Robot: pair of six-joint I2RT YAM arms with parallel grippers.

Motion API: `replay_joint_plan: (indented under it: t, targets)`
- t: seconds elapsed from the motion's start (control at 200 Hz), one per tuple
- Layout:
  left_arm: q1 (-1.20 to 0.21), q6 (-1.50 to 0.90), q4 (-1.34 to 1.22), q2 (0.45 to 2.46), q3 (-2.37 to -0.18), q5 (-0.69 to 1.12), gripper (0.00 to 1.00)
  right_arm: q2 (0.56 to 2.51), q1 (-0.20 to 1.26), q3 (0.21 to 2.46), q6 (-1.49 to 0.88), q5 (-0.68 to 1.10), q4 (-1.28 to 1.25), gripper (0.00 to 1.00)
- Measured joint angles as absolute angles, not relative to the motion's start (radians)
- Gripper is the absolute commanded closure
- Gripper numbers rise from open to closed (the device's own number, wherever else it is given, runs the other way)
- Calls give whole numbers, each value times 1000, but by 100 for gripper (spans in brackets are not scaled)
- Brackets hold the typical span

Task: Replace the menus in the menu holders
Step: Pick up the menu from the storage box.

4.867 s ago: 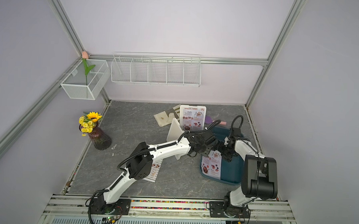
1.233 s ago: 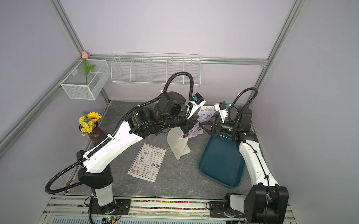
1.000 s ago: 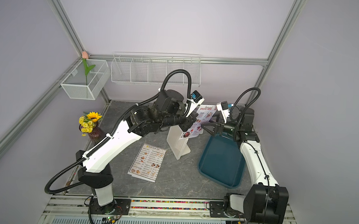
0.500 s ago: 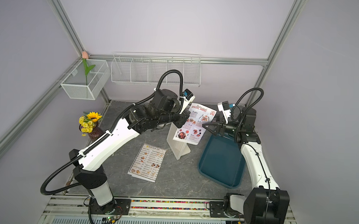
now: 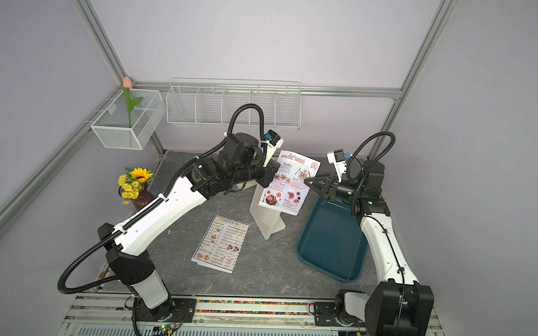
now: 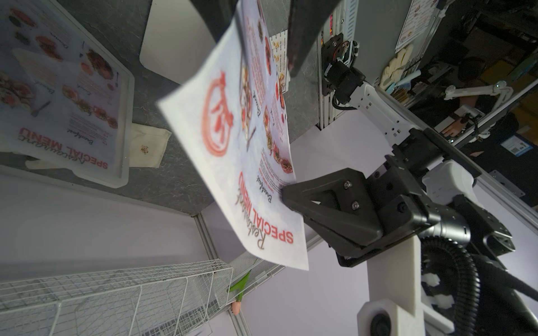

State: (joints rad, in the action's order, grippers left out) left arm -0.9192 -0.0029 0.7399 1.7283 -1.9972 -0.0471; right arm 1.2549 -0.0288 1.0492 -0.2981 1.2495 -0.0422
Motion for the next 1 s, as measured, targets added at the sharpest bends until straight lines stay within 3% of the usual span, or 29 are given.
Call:
replay_joint_plan:
  t: [0.175,0.285,0.355,0.455,0.6,0.735,1.0]
  targets:
    - [-919,-11,715,1726,-1970,-47,100,1234,-22,1049,-351,1191,-57,93]
    - [-919,-17,702,1724,-1955,-47,100,1233,-17,1052,-363,1155,-34,93]
    - [-919,-19,698,1724,-1952,-49,74,1234,-14,1062,-364,1132,-4,93]
    - [-918,-35,693,1723,-1952,-73,47,1234,-4,1095,-357,1081,57,94]
    - [-914,-87,713,1706,-1942,-157,32,1226,12,1156,-336,960,160,93]
    - [-893,-128,715,1625,-1830,-237,30,1200,28,1212,-328,830,265,93]
    - [-713,-258,623,1486,-1422,-212,42,1143,172,1372,-329,581,411,93]
